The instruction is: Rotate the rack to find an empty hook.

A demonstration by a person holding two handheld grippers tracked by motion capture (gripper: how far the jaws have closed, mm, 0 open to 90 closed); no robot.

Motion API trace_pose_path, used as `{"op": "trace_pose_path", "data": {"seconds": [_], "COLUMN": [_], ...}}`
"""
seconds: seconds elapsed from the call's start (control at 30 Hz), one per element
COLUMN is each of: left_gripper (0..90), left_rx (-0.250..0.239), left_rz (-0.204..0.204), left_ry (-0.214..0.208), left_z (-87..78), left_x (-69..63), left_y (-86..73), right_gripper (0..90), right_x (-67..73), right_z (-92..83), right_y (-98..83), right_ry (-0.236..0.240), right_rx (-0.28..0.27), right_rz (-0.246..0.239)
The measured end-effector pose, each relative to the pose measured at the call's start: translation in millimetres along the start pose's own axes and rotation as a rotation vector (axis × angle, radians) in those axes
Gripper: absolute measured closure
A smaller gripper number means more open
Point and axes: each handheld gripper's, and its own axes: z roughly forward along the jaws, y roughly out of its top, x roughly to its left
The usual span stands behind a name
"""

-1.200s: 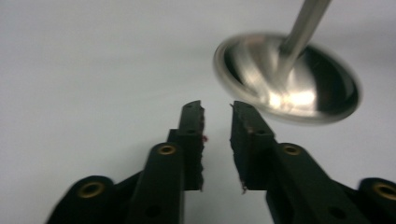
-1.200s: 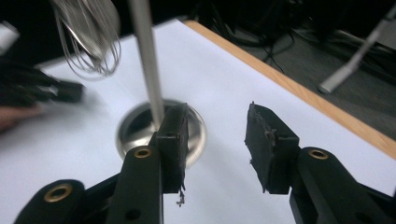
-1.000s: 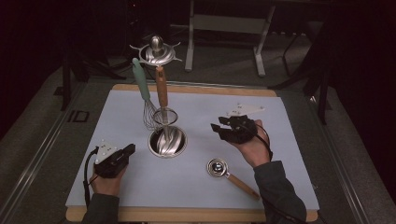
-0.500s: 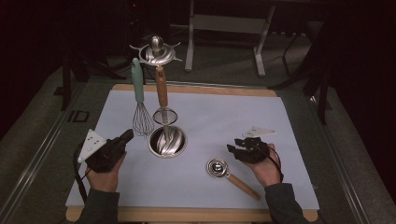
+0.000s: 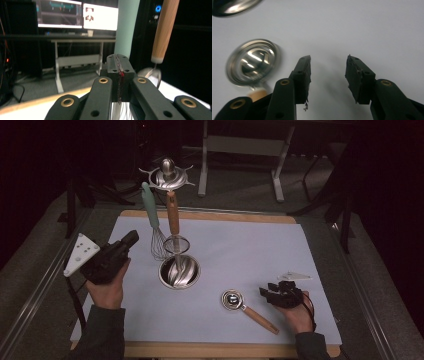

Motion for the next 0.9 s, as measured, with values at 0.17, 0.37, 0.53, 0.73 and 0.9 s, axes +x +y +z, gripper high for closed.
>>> {"op": "trace_pose_path", "data": {"seconds": [0.17,0.37,0.53,0.73,0.9], "left_gripper": [90.0,90.0,89.4,89.4,89.4], "left_rx": [-0.051,-0.12,-0.153,-0.155,-0.138], "left_rz": [0.025,0.049,0.074,0.08,0.084], "left_ry": [-0.012,-0.025,-0.038,-0.037,-0.026], "left_z": [6.2,13.5,20.6,29.3,35.7], "left_x": [-4.1,-11.5,-17.4,-19.3,-19.6], "left_y": [24.5,52.2,71.4,82.9,84.8], "right_gripper": [54.1,53.1,52.5,52.6,52.5], "right_x": [-14.6,-18.7,-20.9,-23.3,-24.8], "right_z": [-6.6,-7.4,-7.7,-8.5,-9.5], "right_y": [-7.9,-10.8,-13.0,-14.3,-14.5], "right_ry": [-0.002,0.01,0.008,0.007,0.005], "right_rx": [-0.01,-0.021,-0.021,-0.026,-0.031], "right_rz": [0.07,0.103,0.113,0.131,0.134]}}
